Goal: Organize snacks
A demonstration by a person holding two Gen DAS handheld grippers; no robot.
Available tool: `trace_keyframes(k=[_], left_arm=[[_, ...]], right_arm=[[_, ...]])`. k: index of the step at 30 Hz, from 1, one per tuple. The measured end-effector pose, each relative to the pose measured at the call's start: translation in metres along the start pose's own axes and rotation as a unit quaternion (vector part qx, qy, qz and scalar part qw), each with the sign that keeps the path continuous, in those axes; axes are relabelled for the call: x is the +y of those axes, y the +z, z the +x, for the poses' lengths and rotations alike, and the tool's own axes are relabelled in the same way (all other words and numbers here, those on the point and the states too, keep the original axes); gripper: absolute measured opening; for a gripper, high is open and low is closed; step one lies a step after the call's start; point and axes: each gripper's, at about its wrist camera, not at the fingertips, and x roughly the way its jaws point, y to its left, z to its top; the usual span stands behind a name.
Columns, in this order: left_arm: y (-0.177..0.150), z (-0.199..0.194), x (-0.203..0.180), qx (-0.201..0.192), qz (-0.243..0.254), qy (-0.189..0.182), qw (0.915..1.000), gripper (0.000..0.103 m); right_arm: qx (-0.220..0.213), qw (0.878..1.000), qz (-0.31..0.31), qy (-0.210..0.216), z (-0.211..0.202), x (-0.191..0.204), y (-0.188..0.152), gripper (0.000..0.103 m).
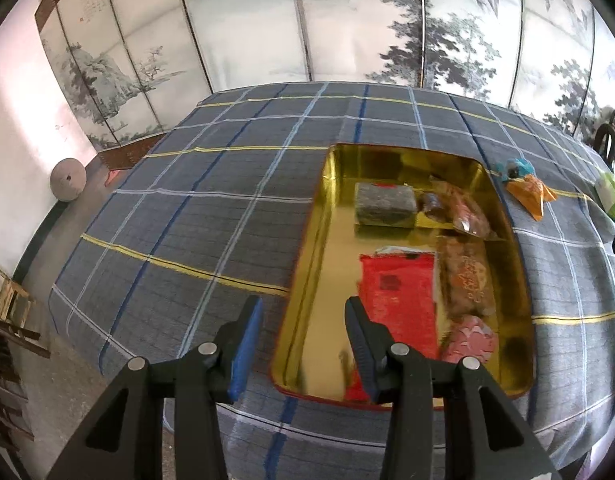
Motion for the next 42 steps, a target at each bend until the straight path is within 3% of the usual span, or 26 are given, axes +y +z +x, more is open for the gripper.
trace_keyframes(k=[10,20,24,39,42], left_arm=[[-0.004,0.016,0.035,-0.019,-0.019,0.007,0.9996,0.043],[0.001,0.037,0.07,-0.04,-0.041,0.006,0.9984,0.044],[0.004,0.049,0.083,-0.042,-0.057,-0.005,0.9975,0.044],[0.024,0.091,0.111,-0.039,-0.07,0.015,0.9967,0.044],[0.03,0.098,0.114,-0.043,-0.072,0.023,0.9962,0.049]], right_arm=[[0.028,0.996,-0.06,0.066,0.032,0.102,0.017,0.024],[0.057,0.989,-0.088,0.106,0.07,0.171,0.044,0.024],[0.064,0.988,-0.086,0.113,0.083,0.186,0.052,0.024],[0.097,0.986,-0.075,0.11,0.121,0.207,0.057,0.024],[0.099,0.987,-0.069,0.109,0.125,0.207,0.057,0.024]])
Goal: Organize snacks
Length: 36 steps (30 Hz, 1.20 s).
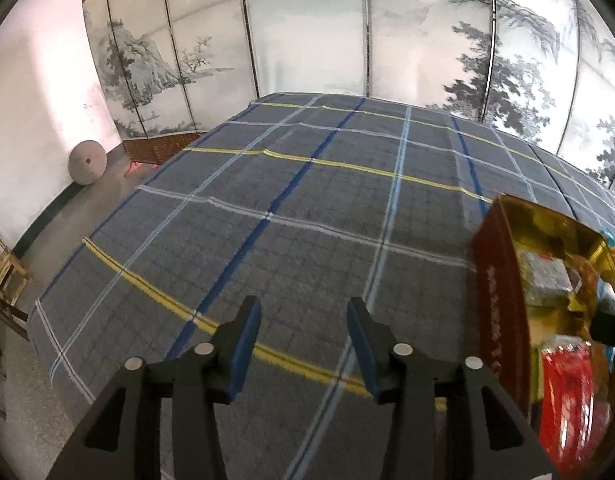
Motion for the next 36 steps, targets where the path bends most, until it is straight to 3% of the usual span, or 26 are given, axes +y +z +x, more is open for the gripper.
trace_keyframes(k=[9,24,36], left_arm=[[0.011,0.015,0.007,0.011,-0.025,0.001,0.9996,0.049],[0.01,0.02,0.003,0.02,-0.012,0.008,0.9997,0.049],[0.01,0.02,0.002,0.019,-0.009,0.021,0.9996,0.049]], right_arm=[[0.005,1.0,0.007,0.004,0.012,0.0,0.006,0.024],[0.011,1.0,0.008,0.013,0.024,0.002,0.011,0.026],[-0.015,0.999,0.018,0.028,0.012,-0.003,0.008,0.027]])
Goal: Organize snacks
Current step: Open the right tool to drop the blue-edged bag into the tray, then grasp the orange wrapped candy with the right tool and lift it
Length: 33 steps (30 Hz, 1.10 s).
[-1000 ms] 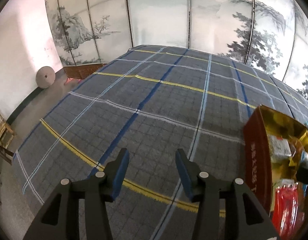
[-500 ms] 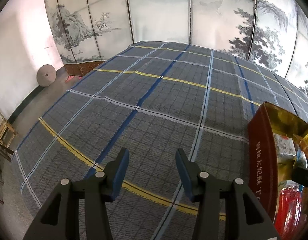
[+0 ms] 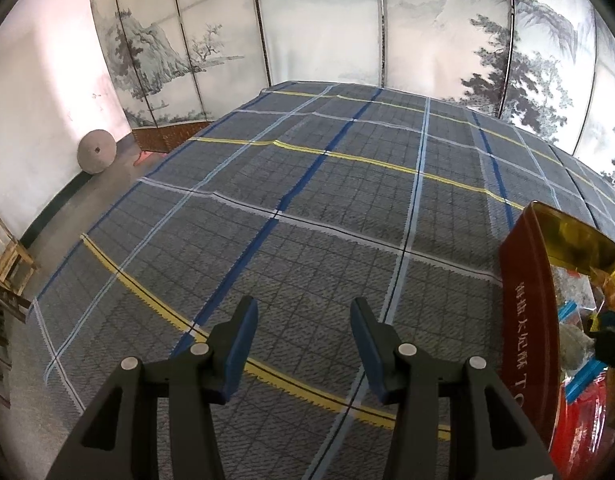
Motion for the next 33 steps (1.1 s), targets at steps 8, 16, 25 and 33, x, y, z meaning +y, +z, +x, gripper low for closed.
trace_keyframes(k=[8,16,25,33], left_arm=[[-0.001,0.002,-0.002,0.006,0.004,0.003,1.0,0.052],[-0.002,0.003,-0.004,0.011,0.007,0.014,0.9998,0.055],[-0.003,0.005,-0.009,0.018,0.021,0.026,0.9993,0.055],[-0.002,0.008,-0.012,0.024,0.029,0.035,0.9987,0.055]], right_arm=[[-0.087,0.99,0.08,-0.077,-0.081,-0.086,-0.037,0.032],[-0.06,0.98,0.085,-0.169,-0.107,-0.162,-0.049,0.036],[-0.059,0.982,0.045,-0.174,-0.087,-0.187,-0.033,0.073],[-0.022,0.985,-0.006,-0.171,-0.051,-0.206,-0.007,0.075]])
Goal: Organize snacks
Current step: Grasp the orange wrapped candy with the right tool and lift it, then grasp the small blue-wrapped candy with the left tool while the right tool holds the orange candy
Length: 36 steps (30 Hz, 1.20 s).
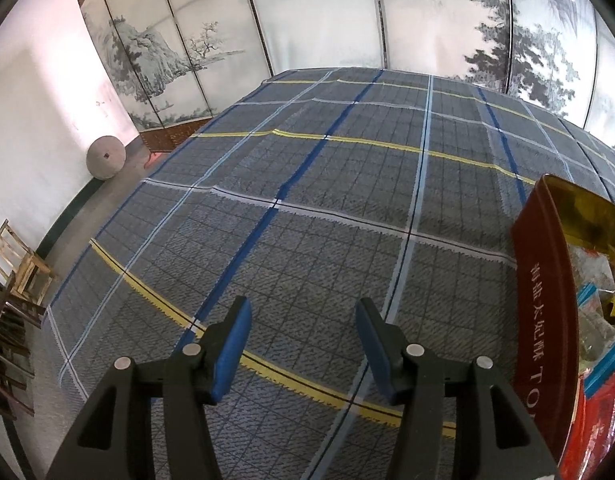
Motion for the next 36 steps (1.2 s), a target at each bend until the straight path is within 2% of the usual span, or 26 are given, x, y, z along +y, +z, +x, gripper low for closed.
trace_keyframes(k=[2,4,6,8,13,18,22,26,30,33,36], left_arm=[[0.001,0.001,-0.001,0.002,0.002,0.001,1.0,0.056],[0.001,0.001,-0.002,0.002,0.002,0.006,1.0,0.057],[0.001,0.001,-0.003,0.001,0.004,0.009,0.9999,0.058],[0.001,0.001,-0.005,0.001,0.006,0.016,0.9998,0.059],[0.0,0.001,-0.01,-0.002,0.017,0.03,0.9994,0.059],[0.0,0.0,-0.009,-0.003,0.018,0.017,0.9997,0.059],[-0.001,-0.023,-0.013,-0.018,0.023,0.026,0.9993,0.059],[0.004,-0.073,-0.033,-0.054,0.035,-0.01,0.9979,0.059],[0.02,-0.115,-0.078,-0.048,0.076,-0.08,0.9927,0.059],[0.038,-0.14,-0.134,-0.019,0.12,-0.16,0.9796,0.059],[0.048,-0.15,-0.187,0.008,0.149,-0.218,0.9644,0.06]], right_arm=[[0.008,1.0,-0.01,0.007,0.01,0.001,0.001,0.074],[0.031,0.999,-0.014,0.015,0.022,0.001,-0.001,0.047],[0.033,0.999,-0.009,0.026,0.023,0.0,-0.004,0.036],[0.033,0.999,-0.011,0.018,0.015,0.001,-0.009,0.031],[0.002,0.999,0.051,0.013,-0.03,-0.029,-0.05,0.031],[-0.013,0.989,0.137,-0.049,-0.075,-0.09,-0.103,0.031],[-0.01,0.976,0.19,-0.102,-0.099,-0.137,-0.137,0.031],[-0.004,0.969,0.214,-0.125,-0.104,-0.159,-0.154,0.031],[-0.008,0.967,0.219,-0.127,-0.101,-0.165,-0.155,0.031],[-0.01,0.967,0.224,-0.121,-0.099,-0.167,-0.155,0.032],[-0.016,0.966,0.235,-0.108,-0.101,-0.17,-0.158,0.032]])
